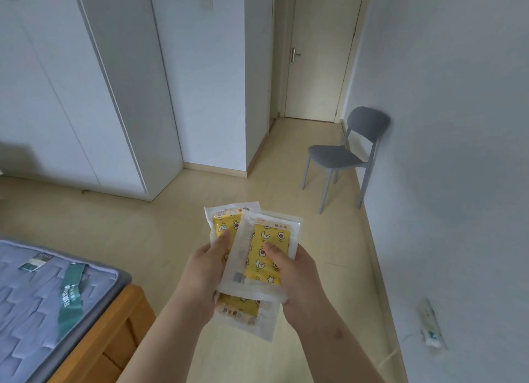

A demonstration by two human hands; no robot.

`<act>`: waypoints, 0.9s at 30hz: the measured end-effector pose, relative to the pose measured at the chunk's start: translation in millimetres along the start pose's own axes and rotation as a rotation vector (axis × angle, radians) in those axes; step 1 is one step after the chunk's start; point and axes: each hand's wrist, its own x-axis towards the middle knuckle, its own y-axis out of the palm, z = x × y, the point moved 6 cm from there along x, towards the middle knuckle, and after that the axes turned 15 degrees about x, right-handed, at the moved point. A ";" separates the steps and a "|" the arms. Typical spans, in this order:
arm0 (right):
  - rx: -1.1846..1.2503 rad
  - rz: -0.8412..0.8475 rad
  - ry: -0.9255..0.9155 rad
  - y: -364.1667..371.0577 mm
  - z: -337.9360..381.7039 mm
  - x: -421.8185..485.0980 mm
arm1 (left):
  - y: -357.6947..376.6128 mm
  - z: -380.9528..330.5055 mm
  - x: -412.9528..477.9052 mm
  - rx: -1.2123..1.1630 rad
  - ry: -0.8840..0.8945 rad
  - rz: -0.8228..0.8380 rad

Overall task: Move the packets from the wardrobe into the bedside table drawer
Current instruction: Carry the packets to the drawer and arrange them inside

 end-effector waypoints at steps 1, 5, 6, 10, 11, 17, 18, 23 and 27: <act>-0.006 -0.002 0.005 5.1 0.9 21.7 | 0.0 -4.9 21.1 -0.015 -0.018 -0.006; -0.029 0.015 0.027 37.6 3.8 119.2 | -10.5 -35.0 113.9 -0.037 -0.028 -0.056; -0.037 0.030 0.031 50.4 5.7 145.5 | -15.7 -45.8 138.6 -0.046 -0.018 -0.066; -0.053 0.072 0.034 106.4 20.6 250.1 | -38.7 -100.2 238.0 -0.054 0.006 -0.110; -0.054 0.077 0.033 118.5 25.5 274.1 | -42.6 -114.4 260.1 -0.050 0.011 -0.119; -0.002 0.049 0.036 160.4 44.2 402.3 | -45.0 -180.7 381.5 0.006 0.027 -0.105; 0.003 0.055 0.052 165.6 44.6 422.8 | -45.7 -187.4 399.9 0.017 0.022 -0.101; -0.051 0.132 0.082 205.7 48.9 537.2 | -60.3 -218.7 499.6 -0.040 0.015 -0.186; -0.095 0.207 0.086 247.4 61.4 639.6 | -71.2 -257.8 584.7 -0.122 0.019 -0.270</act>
